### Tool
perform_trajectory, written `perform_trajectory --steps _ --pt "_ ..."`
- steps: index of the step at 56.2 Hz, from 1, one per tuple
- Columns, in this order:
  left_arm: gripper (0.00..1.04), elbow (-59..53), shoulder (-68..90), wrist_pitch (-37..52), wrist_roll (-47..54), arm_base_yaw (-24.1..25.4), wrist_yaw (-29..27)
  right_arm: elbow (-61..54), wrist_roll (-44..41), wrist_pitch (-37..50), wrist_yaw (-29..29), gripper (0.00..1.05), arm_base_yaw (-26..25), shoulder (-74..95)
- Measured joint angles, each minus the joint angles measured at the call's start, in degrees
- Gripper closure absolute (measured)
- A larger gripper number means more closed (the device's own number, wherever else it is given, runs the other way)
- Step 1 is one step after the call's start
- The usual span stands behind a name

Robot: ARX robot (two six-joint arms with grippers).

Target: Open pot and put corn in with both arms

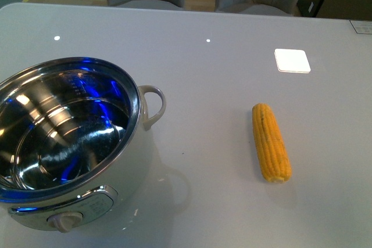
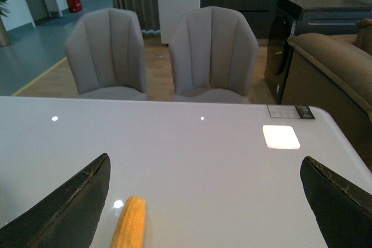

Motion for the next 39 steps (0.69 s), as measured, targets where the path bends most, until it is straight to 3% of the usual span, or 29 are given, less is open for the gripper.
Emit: perform_trajectory --steps 39 --pt "0.64 7.63 16.04 8.07 1.6 -2.03 4.24 0.0 -0.02 0.0 -0.02 0.09 0.0 0.0"
